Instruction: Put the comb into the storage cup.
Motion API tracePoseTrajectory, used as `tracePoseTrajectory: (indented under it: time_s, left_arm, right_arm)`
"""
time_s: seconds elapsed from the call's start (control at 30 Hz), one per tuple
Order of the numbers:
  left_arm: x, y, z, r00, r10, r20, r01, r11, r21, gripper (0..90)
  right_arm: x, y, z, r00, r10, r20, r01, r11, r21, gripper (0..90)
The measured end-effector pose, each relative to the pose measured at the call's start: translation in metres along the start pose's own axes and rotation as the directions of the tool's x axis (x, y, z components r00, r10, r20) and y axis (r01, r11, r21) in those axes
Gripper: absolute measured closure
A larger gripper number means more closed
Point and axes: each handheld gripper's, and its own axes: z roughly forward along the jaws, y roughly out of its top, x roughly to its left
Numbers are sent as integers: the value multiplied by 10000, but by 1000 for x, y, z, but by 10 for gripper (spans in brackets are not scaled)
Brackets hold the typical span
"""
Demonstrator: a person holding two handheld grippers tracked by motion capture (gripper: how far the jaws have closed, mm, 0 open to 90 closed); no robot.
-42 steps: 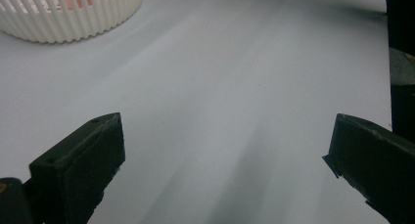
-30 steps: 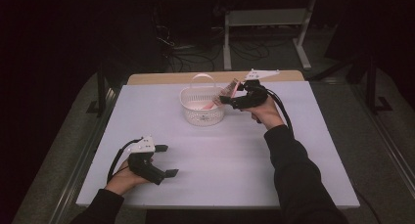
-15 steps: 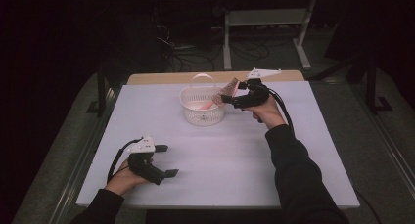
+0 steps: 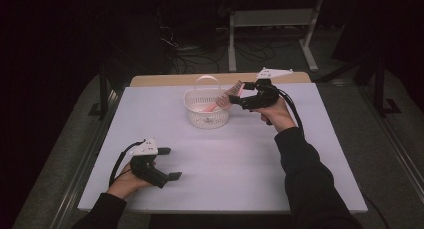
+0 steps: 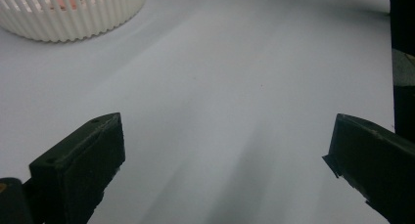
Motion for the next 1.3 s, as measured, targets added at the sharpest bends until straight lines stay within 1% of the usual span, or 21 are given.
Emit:
tracePoseTrajectory:
  time_s: [0.17, 0.27, 0.33, 0.43, 0.6, 0.77, 0.8, 0.83, 1.0, 1.03, 1.17, 1.3]
  left_arm:
    - [2, 0, -2, 10000, -30, -93, 30, 10000, -3, 4]
    - [4, -1, -3, 9999, -51, -143, 50, 10000, -23, 4]
    - [5, -1, -4, 9998, -66, -174, 66, 10000, -34, 4]
    - [8, -1, -6, 9996, -95, -248, 93, 9999, -100, 4]
    - [9, -1, -7, 9995, -128, -297, 124, 9998, -131, 4]
    - [10, 0, -9, 9993, -136, -357, 131, 9998, -158, 4]
    - [10, 0, -9, 9993, -136, -357, 131, 9998, -158, 4]
    - [10, -1, -9, 9991, -158, -393, 153, 9998, -138, 4]
    - [11, -1, -11, 9989, -144, -442, 138, 9998, -132, 4]
    - [12, -1, -12, 9988, -166, -465, 159, 9998, -156, 3]
    - [13, -2, -13, 9985, -169, -520, 160, 9997, -174, 4]
    - [14, -3, -15, 9981, -216, -582, 203, 9996, -218, 4]
  right_arm:
    - [0, 1, -12, 10000, -31, -13, 31, 10000, -72, 124]
    - [0, 0, -16, 10000, -45, -11, 45, 10000, -73, 125]
    - [0, -1, -20, 10000, 5, -6, -5, 10000, -75, 125]
    - [2, -6, -28, 10000, 30, 27, -30, 9999, 95, 124]
    - [5, -13, -35, 9999, 12, 153, -17, 9995, 317, 124]
    - [8, -24, -45, 9998, 50, 207, -60, 9988, 481, 124]
    - [8, -24, -45, 9998, 50, 207, -60, 9988, 481, 124]
    - [10, -27, -48, 9997, 54, 247, -69, 9980, 627, 124]
    - [15, -31, -53, 9994, 72, 342, -101, 9962, 864, 124]
    - [17, -33, -54, 9990, 111, 442, -155, 9949, 997, 124]
    - [22, -38, -57, 9984, 112, 550, -173, 9936, 1114, 124]
    - [31, -44, -60, 9991, 0, 430, -57, 9913, 1317, 96]
